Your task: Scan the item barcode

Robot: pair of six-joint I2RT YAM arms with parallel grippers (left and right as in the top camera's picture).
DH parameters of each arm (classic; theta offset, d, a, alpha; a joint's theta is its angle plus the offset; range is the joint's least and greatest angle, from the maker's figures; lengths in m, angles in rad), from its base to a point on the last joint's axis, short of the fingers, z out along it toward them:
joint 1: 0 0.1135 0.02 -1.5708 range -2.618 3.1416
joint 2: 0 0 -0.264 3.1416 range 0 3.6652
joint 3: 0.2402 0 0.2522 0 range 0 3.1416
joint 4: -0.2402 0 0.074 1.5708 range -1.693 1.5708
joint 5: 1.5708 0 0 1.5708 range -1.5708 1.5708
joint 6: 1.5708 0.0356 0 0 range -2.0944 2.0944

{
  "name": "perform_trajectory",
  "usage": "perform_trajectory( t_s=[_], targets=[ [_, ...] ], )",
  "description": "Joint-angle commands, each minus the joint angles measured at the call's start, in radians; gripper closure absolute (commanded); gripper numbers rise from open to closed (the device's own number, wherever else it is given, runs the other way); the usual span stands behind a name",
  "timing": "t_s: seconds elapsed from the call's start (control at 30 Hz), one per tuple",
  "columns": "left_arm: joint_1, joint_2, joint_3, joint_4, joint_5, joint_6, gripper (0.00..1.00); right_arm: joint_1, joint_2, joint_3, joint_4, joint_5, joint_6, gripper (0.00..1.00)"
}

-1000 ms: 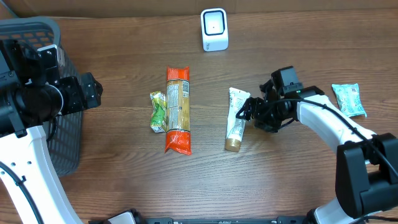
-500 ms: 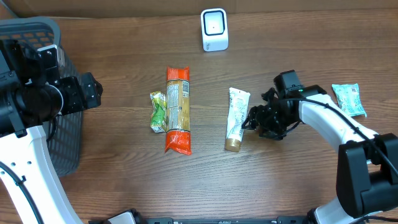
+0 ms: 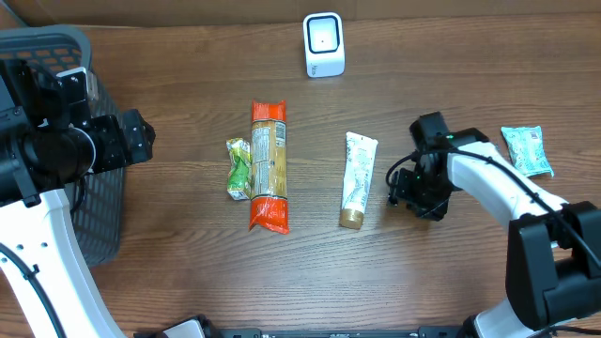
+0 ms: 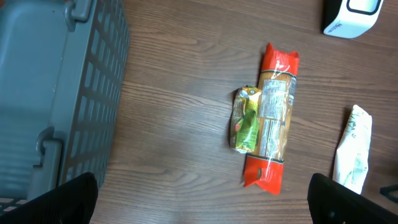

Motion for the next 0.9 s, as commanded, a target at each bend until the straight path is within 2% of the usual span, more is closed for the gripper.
perform_trajectory(
  t_s=[0.0,0.37,0.57,0.73,0.87],
  targets=[
    [0.003,0.003,0.006,-0.002,0.009,0.019,0.0,0.057,0.008,0.026,0.003,0.056,0.06,0.34],
    [0.004,0.003,0.006,-0.002,0.009,0.019,0.01,0.193,0.077,0.025,0.024,0.039,0.103,0.34],
    [0.003,0.003,0.006,-0.002,0.009,0.019,0.01,0.241,0.077,0.027,0.146,-0.056,0.103,0.34],
    [0.005,0.003,0.006,-0.002,0.009,0.019,0.0,0.249,0.077,0.027,0.404,-0.212,0.104,0.34],
    [0.004,0.003,0.006,-0.002,0.009,0.019,0.0,0.288,0.079,0.027,0.65,-0.206,0.127,0.34]
  ],
)
